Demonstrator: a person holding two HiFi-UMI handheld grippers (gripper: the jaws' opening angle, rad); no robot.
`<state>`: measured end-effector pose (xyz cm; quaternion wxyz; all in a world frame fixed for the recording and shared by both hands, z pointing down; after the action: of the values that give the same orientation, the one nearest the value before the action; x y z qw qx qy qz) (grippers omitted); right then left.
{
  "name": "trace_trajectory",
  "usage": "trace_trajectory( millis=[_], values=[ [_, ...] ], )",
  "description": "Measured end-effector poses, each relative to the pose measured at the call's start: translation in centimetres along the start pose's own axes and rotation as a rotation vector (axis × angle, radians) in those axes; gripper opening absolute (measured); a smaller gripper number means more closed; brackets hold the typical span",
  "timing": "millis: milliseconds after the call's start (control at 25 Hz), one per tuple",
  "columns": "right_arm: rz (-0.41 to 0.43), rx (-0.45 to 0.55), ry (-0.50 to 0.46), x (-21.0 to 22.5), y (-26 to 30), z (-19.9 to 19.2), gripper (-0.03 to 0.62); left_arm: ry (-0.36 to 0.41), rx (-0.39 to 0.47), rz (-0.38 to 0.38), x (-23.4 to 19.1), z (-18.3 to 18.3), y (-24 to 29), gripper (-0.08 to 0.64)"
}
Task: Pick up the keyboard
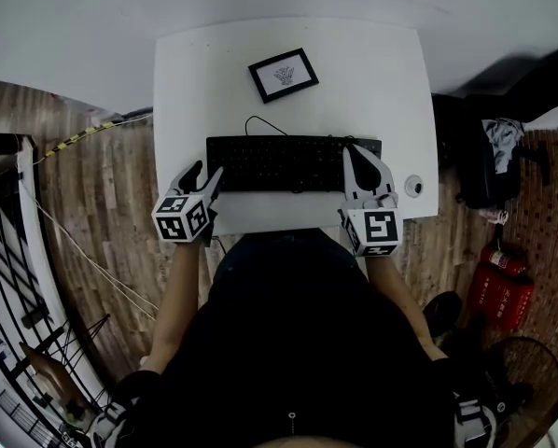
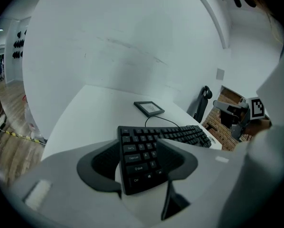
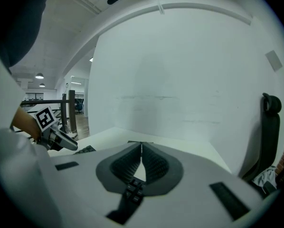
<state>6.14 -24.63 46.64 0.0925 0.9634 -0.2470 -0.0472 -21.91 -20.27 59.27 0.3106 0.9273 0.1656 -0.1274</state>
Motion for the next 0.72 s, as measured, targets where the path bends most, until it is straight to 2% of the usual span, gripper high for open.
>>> trace_trajectory(
  millis=[200,720],
  values=[
    [-0.002,-0.010,0.000,0.1,-0.1,-0.6,0.012,-0.009,-0.082,-0.014,-0.4,-1.4,0.9,0.255],
    [-0.038,-0.029,-0.017,0.4,-0.6,-0.6,0.012,-0.017,-0.223,-0.022,-1.2,-3.2,2.4,0.293]
  ],
)
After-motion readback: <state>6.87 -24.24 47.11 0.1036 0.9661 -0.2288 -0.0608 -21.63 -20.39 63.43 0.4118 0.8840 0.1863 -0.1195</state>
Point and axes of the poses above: the fingertips, and each gripper's own axes: y forward along the fingers, x to its right, z out of its top, the point moved 1 cm from there along -y, backward along the fingers, and after that the axes turned 7 degrees about x, right-handed, at the moved point
